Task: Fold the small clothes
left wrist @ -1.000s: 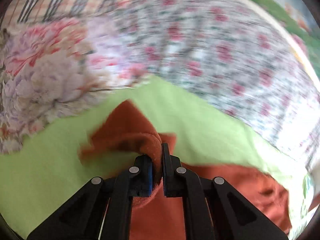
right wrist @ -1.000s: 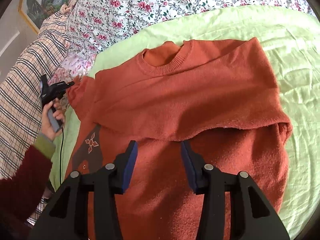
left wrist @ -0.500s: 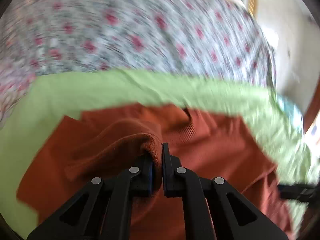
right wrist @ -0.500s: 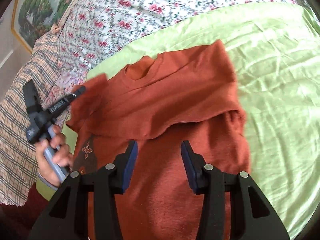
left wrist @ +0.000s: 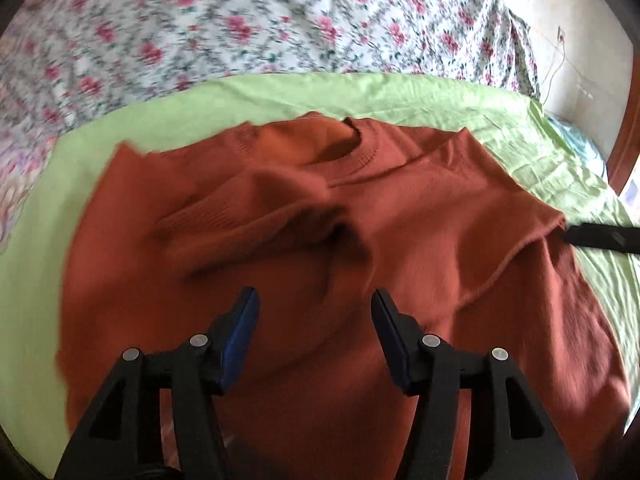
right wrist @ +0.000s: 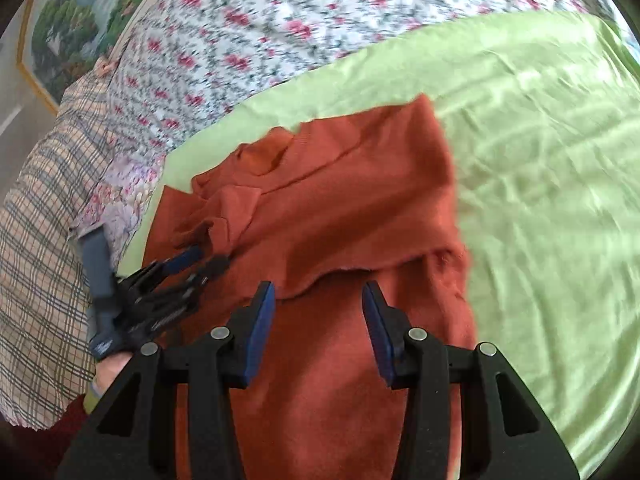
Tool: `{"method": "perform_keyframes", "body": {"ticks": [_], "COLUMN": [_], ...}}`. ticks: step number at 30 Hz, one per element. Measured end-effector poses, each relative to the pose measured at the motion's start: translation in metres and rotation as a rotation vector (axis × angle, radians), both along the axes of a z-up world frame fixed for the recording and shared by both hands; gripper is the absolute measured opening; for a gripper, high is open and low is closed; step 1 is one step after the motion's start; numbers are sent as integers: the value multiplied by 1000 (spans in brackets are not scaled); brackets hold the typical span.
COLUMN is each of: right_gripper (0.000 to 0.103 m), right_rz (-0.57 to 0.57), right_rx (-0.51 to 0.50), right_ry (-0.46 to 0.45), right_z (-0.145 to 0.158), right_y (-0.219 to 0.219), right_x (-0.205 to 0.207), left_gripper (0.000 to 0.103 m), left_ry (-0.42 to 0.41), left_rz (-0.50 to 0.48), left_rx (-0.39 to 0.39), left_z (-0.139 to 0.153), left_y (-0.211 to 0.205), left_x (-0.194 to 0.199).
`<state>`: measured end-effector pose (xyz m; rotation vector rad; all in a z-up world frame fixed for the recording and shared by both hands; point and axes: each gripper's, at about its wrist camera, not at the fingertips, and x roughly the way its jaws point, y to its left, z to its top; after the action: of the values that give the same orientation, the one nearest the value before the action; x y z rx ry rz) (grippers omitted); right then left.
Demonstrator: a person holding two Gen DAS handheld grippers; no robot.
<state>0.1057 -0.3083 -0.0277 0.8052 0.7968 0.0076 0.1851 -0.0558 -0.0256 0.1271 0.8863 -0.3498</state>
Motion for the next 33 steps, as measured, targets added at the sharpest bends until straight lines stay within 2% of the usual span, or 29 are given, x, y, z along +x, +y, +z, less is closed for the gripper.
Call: {"method": "perform_keyframes", "body": {"ticks": [4, 6, 9, 12, 15, 20, 21, 22, 23, 25, 27, 30, 33], "right_gripper": [47, 47, 47, 56, 58, 58, 49, 19, 8, 6, 6, 6, 6], "right_rz": [103, 178, 302, 412, 499, 571, 565, 547, 526, 453, 359, 202, 27], "right_rx": [-67, -122, -251, -405, -518, -646, -656, -646, -606, -500, -403, -256, -104], "right_ry": [-31, -56, -97, -118, -117, -96, -83, -71, -55, -40, -64, -89, -73], "right_z": [13, 23, 38, 43, 36, 17, 13, 11, 9, 11, 19, 22, 8], "right_y": [26, 46, 82, 119, 148, 182, 184, 182, 175, 154, 127, 78, 27], "right_x": [37, 62, 100, 135, 163, 206, 213, 216, 220, 216, 200, 162, 117], "left_gripper": [60, 60, 60, 60, 62, 62, 61, 61, 61, 59, 56, 53, 49], "left_ry": [-5, 1, 45, 81, 92, 83, 81, 77, 75, 75, 71, 54, 49], "left_rz": [86, 171, 292, 378, 412, 396, 394, 394, 402, 425, 449, 467, 464], "left_rx": [32, 61, 105, 108, 95, 121, 124, 126, 127, 117, 101, 105, 123], "left_z": [7, 3, -10, -21, -26, -27, -28, -28, -28, -28, -27, -26, -27], "left_y": [54, 88, 131, 162, 176, 166, 163, 160, 159, 160, 162, 162, 157], "left_x": [-23, -27, -21, -14, -3, 23, 26, 31, 36, 40, 39, 35, 34]}}
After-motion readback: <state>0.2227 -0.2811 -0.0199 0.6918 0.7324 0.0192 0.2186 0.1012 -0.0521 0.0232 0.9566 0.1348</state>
